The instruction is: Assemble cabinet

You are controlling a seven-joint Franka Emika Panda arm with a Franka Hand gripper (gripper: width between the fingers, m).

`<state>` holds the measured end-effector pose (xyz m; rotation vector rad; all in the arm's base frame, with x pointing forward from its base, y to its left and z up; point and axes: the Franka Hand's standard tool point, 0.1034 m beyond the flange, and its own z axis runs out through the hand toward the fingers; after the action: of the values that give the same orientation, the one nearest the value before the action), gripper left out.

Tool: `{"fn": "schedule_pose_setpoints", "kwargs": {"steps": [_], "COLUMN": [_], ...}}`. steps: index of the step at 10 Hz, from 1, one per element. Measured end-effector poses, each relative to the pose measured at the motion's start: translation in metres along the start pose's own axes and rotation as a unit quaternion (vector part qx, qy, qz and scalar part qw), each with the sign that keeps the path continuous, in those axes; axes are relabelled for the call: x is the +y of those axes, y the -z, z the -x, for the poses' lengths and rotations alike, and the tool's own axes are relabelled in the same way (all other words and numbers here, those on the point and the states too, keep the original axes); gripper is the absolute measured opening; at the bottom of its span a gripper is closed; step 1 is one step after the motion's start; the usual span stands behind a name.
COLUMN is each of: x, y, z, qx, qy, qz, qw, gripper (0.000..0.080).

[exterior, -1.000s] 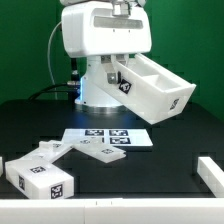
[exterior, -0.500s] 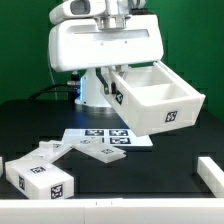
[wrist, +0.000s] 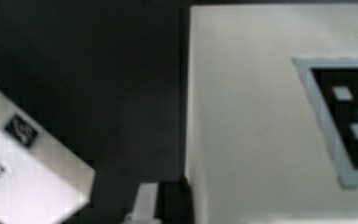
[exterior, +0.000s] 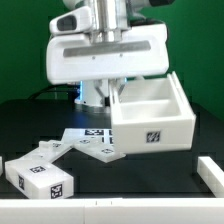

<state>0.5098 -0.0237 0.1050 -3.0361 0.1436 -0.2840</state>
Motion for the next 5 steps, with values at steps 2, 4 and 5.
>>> {"fn": "schedule_pose_setpoints", "kwargs": {"steps": [2, 4, 5], "x": [0.0077, 0.0084, 0.0033], "y": [-0.0202, -0.0198, -0.0238], "z": [0.0047, 0.0053, 0.0034], "qx": [0.013, 0.013, 0.014], "qy": [-0.05, -0.05, -0.04], "qz": [0.012, 0.012, 0.015], "qw": [0.999, 0.999, 0.999], "gripper": [0.0032, 0.0032, 0.0032]}}
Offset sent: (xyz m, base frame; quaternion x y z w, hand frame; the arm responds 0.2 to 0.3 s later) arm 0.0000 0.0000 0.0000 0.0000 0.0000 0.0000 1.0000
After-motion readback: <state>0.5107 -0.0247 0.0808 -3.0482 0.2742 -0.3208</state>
